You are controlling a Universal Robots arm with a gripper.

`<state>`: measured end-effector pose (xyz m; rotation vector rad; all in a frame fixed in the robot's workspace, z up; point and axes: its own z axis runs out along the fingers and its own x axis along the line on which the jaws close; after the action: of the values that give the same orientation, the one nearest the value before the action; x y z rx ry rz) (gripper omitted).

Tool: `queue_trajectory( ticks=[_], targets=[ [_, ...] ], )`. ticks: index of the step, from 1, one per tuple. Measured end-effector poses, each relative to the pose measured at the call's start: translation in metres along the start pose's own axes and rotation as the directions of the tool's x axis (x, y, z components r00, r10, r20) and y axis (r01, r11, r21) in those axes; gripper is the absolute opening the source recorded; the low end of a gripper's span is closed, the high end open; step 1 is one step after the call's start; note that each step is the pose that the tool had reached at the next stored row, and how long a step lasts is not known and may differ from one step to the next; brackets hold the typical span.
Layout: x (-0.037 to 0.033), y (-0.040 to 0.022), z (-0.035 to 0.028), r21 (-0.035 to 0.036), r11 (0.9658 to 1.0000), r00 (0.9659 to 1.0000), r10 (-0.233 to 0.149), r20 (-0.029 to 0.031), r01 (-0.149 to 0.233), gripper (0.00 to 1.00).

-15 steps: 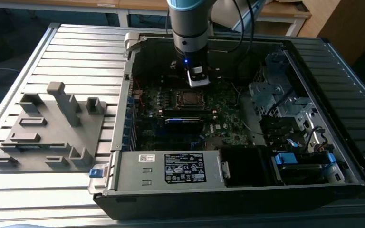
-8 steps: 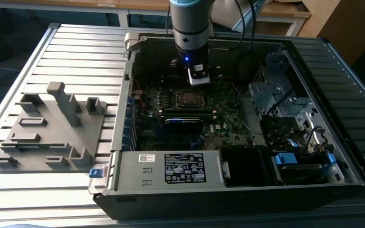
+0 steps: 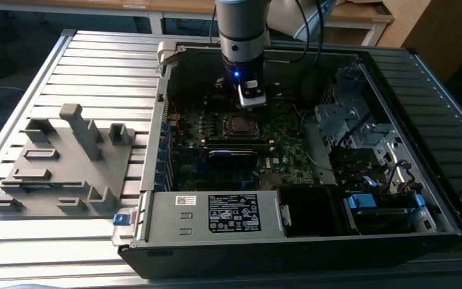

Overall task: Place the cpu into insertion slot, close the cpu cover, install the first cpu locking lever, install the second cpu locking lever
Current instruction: 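Install the first cpu locking lever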

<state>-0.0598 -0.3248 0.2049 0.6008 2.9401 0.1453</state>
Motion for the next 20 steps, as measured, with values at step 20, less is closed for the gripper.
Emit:
queue_trajectory(
  ticks=[20],
  targets=[
    [-0.0008,0.0007,-0.0042,0.0213,0.9998,0.9992,0.003,-0.0406,-0.002,0.1]
  ],
)
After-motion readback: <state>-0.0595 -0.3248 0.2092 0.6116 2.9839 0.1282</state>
